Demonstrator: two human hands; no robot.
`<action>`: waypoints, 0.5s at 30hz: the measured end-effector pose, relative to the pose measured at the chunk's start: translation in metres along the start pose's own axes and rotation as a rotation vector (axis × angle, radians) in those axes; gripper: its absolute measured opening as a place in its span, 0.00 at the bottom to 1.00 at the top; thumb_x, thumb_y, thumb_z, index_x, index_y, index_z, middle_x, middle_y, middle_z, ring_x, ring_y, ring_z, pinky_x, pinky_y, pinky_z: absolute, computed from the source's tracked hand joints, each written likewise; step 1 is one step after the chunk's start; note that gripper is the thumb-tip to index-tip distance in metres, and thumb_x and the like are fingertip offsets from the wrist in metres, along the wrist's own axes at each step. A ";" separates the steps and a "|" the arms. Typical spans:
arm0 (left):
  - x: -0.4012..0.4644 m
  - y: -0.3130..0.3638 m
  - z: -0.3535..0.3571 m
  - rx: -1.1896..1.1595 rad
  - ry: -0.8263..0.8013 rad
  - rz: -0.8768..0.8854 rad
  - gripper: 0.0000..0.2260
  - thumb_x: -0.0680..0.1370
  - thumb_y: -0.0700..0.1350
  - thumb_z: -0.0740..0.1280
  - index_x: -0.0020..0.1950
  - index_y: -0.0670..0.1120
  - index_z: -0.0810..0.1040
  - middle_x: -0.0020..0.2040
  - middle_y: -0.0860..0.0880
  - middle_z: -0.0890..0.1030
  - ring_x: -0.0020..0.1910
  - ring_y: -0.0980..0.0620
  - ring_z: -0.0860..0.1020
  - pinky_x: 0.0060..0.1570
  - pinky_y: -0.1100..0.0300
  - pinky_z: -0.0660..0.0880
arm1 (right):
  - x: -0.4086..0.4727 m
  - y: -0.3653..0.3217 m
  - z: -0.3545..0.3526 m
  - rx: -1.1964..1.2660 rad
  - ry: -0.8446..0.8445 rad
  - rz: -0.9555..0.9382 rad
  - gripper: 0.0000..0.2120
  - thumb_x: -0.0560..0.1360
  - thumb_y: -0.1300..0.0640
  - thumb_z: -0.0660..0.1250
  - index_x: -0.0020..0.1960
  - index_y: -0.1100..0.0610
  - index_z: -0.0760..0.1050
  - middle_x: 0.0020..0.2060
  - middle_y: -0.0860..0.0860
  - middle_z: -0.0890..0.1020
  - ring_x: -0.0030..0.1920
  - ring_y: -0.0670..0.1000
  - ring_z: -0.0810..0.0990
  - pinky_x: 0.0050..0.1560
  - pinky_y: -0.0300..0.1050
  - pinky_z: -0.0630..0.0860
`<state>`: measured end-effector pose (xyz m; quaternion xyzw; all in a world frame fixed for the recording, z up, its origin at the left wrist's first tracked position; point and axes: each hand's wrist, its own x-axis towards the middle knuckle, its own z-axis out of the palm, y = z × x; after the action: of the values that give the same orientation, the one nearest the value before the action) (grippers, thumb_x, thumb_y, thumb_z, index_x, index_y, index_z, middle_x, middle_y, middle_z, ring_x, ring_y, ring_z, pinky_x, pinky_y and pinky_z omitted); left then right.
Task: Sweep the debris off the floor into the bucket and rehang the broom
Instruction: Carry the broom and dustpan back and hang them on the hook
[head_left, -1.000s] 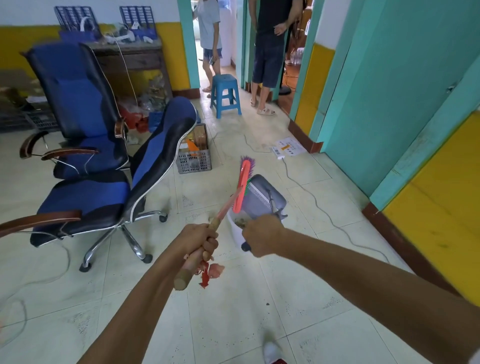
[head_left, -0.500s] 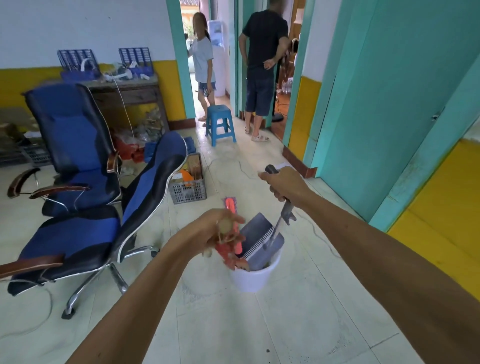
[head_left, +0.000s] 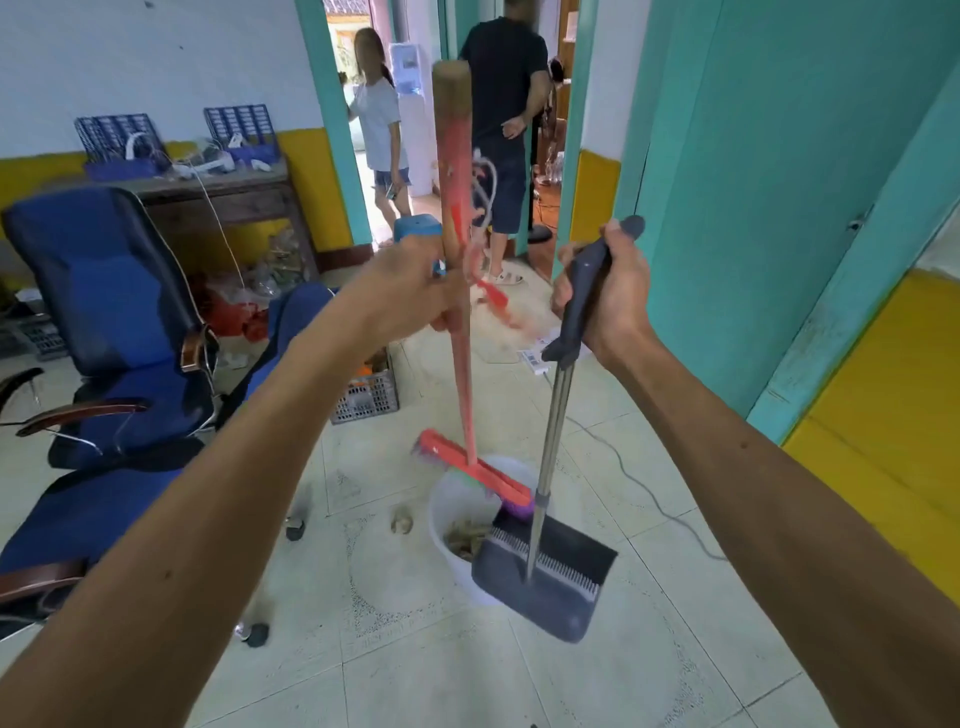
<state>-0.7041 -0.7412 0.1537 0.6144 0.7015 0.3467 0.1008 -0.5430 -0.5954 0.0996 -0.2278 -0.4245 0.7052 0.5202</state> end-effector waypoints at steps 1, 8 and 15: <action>0.006 0.003 -0.001 0.143 0.025 0.026 0.08 0.81 0.51 0.65 0.41 0.55 0.76 0.36 0.52 0.81 0.34 0.58 0.81 0.38 0.57 0.77 | 0.001 0.000 0.000 0.003 0.028 -0.034 0.19 0.83 0.47 0.56 0.45 0.63 0.71 0.23 0.52 0.76 0.22 0.53 0.73 0.27 0.42 0.70; 0.006 0.016 0.057 -0.400 0.148 -0.055 0.09 0.84 0.47 0.58 0.56 0.46 0.76 0.53 0.45 0.81 0.50 0.55 0.82 0.51 0.62 0.78 | -0.013 0.006 0.006 -0.018 0.208 -0.273 0.15 0.85 0.55 0.52 0.40 0.55 0.62 0.21 0.47 0.71 0.22 0.52 0.66 0.24 0.42 0.67; 0.002 0.038 0.120 -0.562 0.219 -0.028 0.09 0.83 0.46 0.60 0.56 0.41 0.75 0.49 0.41 0.82 0.51 0.47 0.83 0.54 0.46 0.81 | -0.042 0.014 -0.008 -0.207 0.384 -0.300 0.13 0.85 0.50 0.56 0.59 0.60 0.61 0.48 0.65 0.78 0.47 0.54 0.82 0.51 0.47 0.79</action>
<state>-0.6060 -0.6958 0.0890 0.5116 0.5932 0.5900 0.1956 -0.5297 -0.6333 0.0781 -0.3440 -0.4168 0.5168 0.6639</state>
